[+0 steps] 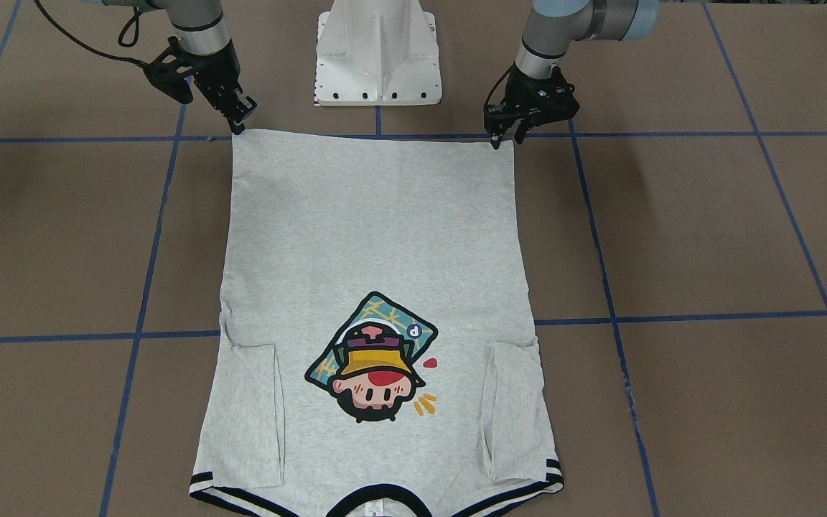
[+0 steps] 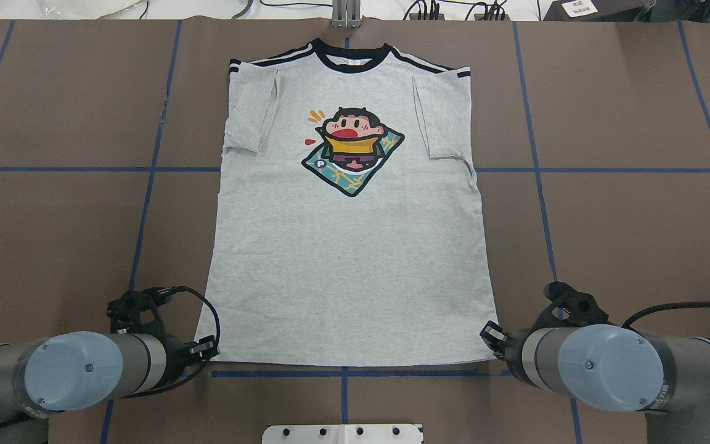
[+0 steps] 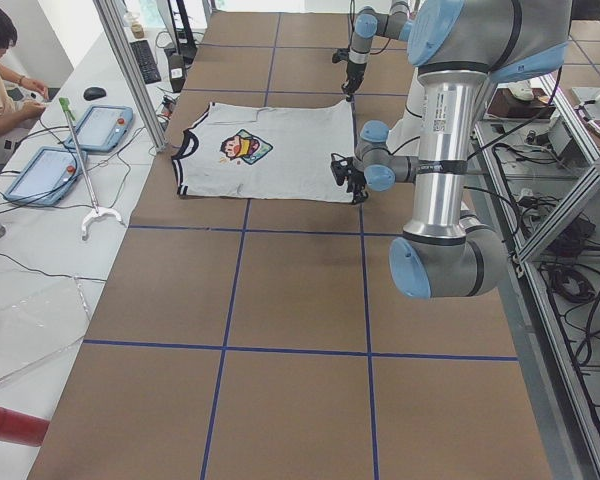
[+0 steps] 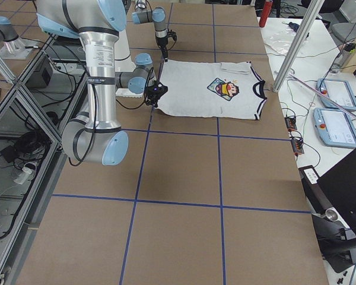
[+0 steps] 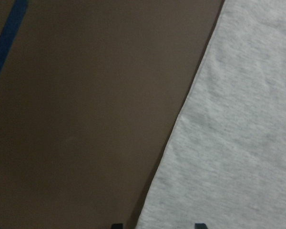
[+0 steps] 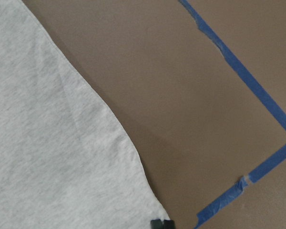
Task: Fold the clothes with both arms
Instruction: 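Grasp both near hem corners with the left and right grippers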
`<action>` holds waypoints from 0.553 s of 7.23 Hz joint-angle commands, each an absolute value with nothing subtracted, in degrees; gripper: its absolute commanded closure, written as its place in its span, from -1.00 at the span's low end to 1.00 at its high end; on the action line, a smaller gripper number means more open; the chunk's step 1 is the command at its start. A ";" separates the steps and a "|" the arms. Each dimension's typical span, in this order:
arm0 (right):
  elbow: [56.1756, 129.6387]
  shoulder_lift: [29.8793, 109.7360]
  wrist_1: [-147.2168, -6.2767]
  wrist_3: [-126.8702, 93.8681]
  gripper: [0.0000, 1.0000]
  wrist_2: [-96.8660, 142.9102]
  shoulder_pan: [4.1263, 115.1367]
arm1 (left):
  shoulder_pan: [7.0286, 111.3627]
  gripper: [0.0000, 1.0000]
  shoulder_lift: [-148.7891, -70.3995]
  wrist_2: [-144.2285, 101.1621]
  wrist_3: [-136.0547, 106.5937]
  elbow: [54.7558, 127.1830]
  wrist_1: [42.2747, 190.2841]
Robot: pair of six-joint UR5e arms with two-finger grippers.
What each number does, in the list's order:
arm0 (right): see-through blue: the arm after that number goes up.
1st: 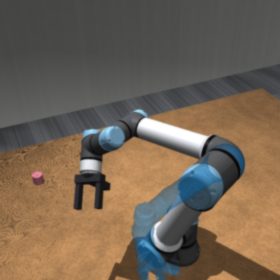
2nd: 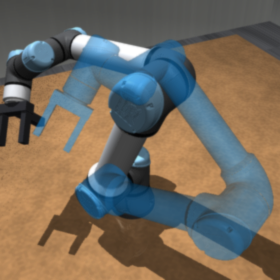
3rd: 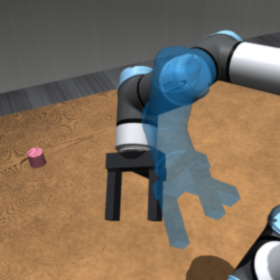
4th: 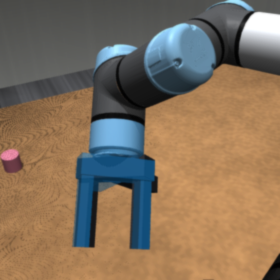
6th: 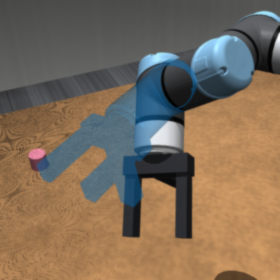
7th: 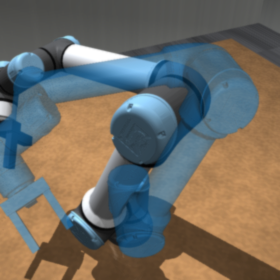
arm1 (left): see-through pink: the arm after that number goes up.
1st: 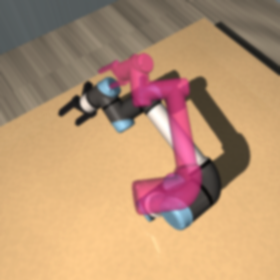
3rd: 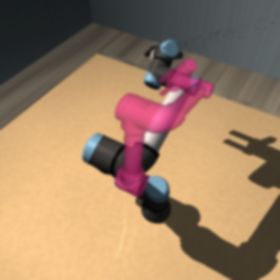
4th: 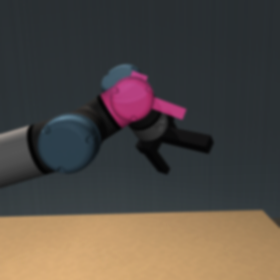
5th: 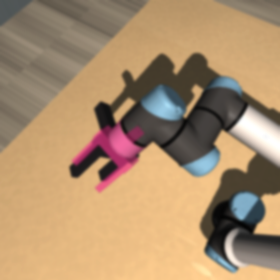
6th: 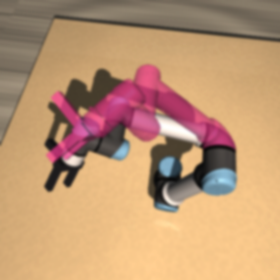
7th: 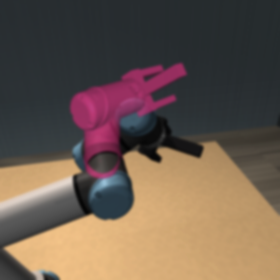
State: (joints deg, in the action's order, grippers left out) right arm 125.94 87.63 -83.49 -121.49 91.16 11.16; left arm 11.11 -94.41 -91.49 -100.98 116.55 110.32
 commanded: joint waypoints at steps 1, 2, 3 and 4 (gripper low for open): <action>125.95 87.54 -83.50 -121.55 1.00 91.23 11.25 | 10.38 -0.06 -94.39 -91.49 -100.99 116.02 110.30; 126.03 87.63 -83.50 -121.55 1.00 91.23 11.34 | 10.20 0.07 -94.39 -91.58 -100.99 115.84 110.30; 126.04 87.54 -83.50 -121.55 1.00 91.23 11.42 | 10.28 0.78 -94.31 -91.50 -100.99 115.84 110.22; 126.04 87.63 -83.50 -121.55 1.00 91.23 11.51 | 10.28 1.00 -94.31 -91.58 -100.81 116.27 108.82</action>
State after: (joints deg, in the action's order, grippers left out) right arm 126.02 87.59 -83.50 -121.55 91.23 11.41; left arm 10.31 -94.34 -91.53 -100.95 116.01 109.89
